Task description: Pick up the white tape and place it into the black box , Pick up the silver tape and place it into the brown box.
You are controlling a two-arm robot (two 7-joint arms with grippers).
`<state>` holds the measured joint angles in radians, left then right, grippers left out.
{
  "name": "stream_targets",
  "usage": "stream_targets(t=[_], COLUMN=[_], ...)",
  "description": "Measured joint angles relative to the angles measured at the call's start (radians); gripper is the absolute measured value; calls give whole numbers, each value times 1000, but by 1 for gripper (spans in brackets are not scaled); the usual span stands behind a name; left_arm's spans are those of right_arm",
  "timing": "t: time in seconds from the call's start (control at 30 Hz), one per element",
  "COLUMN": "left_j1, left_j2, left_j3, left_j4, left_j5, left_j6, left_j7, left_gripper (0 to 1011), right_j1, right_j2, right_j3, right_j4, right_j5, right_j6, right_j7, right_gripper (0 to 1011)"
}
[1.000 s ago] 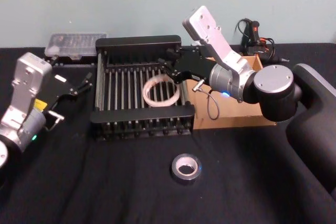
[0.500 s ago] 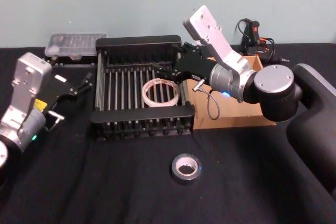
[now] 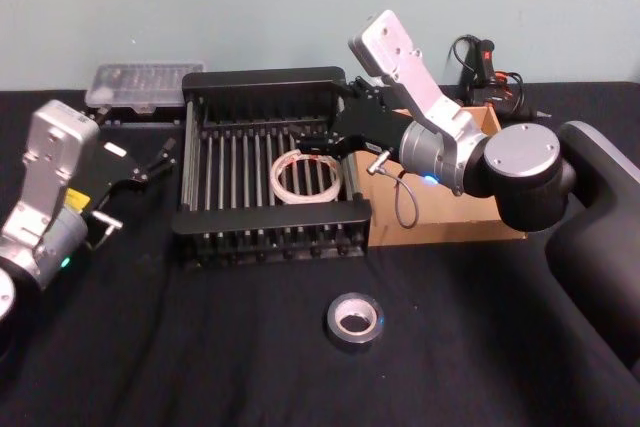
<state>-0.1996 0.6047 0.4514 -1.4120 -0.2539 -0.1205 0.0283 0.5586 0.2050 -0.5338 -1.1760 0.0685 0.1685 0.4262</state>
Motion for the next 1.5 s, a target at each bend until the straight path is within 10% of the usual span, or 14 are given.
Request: stream_targets(t=[0.53, 1.03, 1.5], left_j1=[0, 0, 0], left_j2=[0, 0, 0], left_j3=[0, 0, 0], left_j4=[0, 0, 0], left_j5=[0, 0, 0], left_j6=[0, 0, 0], left_j7=[0, 0, 0], left_gripper=[1001, 1001, 1001], right_j1=[-88, -326, -511], right_j2=[81, 235, 318], right_j3=[71, 201, 261], right_j4=[-163, -467, -612], right_j5=[43, 141, 204], right_j6=[38, 104, 195], right_j7=[3, -30, -55], right_gripper=[1002, 1002, 1003])
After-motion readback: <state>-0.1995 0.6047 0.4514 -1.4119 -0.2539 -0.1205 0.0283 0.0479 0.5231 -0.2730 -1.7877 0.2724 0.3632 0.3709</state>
